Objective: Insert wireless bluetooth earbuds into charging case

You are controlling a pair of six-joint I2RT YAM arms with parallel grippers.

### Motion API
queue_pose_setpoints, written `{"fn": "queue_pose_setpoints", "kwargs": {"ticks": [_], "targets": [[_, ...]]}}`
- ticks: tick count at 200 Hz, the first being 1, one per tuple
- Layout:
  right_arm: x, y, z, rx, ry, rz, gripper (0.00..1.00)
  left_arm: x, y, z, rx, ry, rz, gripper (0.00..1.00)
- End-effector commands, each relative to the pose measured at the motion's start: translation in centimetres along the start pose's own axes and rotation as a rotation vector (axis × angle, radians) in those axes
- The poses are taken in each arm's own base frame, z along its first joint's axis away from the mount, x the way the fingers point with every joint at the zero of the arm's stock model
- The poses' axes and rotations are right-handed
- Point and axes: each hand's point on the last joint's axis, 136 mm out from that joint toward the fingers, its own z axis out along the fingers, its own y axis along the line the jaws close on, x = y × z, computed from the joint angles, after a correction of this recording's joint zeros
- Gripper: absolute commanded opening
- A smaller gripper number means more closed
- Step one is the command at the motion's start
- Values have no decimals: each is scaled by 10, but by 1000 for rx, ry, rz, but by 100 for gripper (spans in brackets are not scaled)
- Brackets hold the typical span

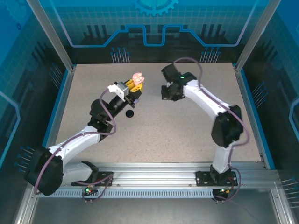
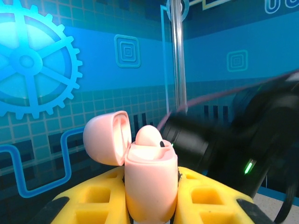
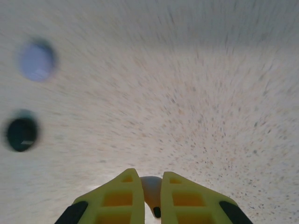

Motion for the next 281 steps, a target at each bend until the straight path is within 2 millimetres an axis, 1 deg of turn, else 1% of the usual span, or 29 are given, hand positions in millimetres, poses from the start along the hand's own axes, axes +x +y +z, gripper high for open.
{"fn": "queue_pose_setpoints", "kwargs": {"ticks": [1,4,6,8,11,12,15,16,22,23,24,29,53,68,75,96,131,160,177,204,231,255,281], "targets": [[-27,15,-73,-127,-178,-29,10,-16,-7,-4,39,-40,-11,0],[-29,16,-86,-143,-204,-30,10,-16,-8,-4,42,-40,-13,0],[-31,17,-89,-149,-212,-34,10,-16,-8,-4,45,-38,-14,0],[-33,19,-98,-162,-232,-35,10,-16,-9,-4,46,-36,-14,0],[-35,21,-104,-173,-248,-41,10,-16,-9,-4,50,-36,-15,0],[-36,21,-110,-181,-261,-41,10,-16,-10,-4,51,-35,-15,0],[-38,23,-117,-192,-276,-47,10,-15,-11,-5,56,-34,-15,0],[-39,24,-123,-201,-289,-47,10,-15,-11,-5,58,-33,-15,0],[-43,28,-141,-228,-332,-59,10,-15,-13,-4,66,-31,-18,0],[-44,29,-142,-231,-334,-64,10,-15,-13,-5,67,-31,-18,0],[-44,29,-147,-239,-346,-65,10,-15,-13,-5,69,-31,-18,0],[-48,33,-162,-261,-382,-78,10,-14,-15,-5,76,-29,-21,0],[-56,52,-221,-367,-517,-145,10,-11,-23,-3,109,-17,-35,0],[-56,68,-247,-440,-568,-198,11,-10,-30,-1,131,-14,-38,0],[-54,77,-256,-472,-583,-227,10,-9,-33,1,142,-11,-41,0],[-48,101,-273,-576,-611,-297,11,-8,-40,7,161,-11,-44,0],[-35,130,-282,-687,-616,-394,11,-8,-44,18,175,-18,-59,0],[-21,144,-282,-720,-627,-475,11,-10,-45,25,171,-26,-67,0],[-14,149,-276,-710,-633,-515,10,-10,-43,28,165,-30,-74,0],[-7,150,-260,-678,-627,-537,10,-12,-44,30,168,-35,-77,0],[-7,147,-247,-646,-617,-528,10,-13,-43,30,166,-36,-80,0],[-8,144,-241,-620,-615,-525,10,-12,-43,30,166,-33,-81,0],[-11,142,-241,-609,-624,-517,10,-13,-44,31,170,-32,-79,0]]}}
